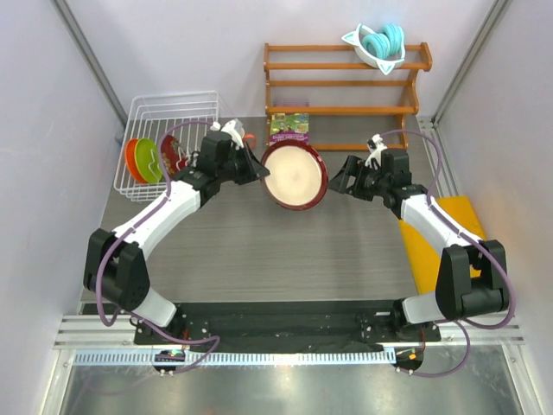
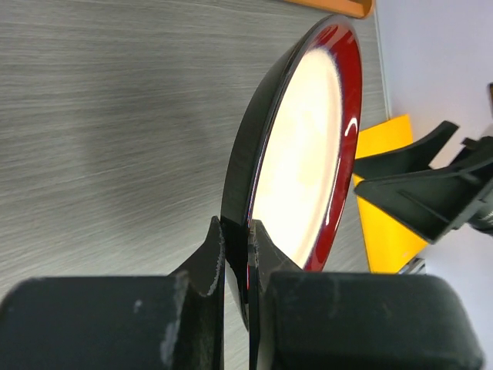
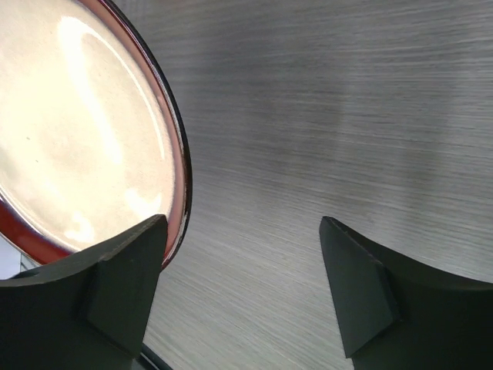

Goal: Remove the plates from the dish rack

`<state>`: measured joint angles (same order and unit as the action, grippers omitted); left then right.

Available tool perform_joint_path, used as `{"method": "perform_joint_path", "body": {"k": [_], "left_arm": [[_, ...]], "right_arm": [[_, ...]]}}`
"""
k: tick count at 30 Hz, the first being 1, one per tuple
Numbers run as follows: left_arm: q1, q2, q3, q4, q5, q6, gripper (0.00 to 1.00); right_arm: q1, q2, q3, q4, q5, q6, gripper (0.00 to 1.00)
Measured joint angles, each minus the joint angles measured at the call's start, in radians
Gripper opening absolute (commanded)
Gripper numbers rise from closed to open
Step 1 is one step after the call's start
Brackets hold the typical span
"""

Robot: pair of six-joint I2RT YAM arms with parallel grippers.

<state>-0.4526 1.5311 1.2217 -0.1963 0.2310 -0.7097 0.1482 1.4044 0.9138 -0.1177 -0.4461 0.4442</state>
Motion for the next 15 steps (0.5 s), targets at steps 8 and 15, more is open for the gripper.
{"method": "perform_joint_path", "body": {"k": [8, 15], "left_arm": [[-0.012, 0.011, -0.009, 0.036, 0.019, -0.026, 0.0], [-0.029, 0.02, -0.016, 0.051, 0.022, -0.04, 0.0]], "right_arm": [[0.01, 0.016, -0.014, 0.043, -0.055, 0.012, 0.75], [0.015, 0.057, -0.014, 0.08, -0.099, 0.021, 0.18]]}}
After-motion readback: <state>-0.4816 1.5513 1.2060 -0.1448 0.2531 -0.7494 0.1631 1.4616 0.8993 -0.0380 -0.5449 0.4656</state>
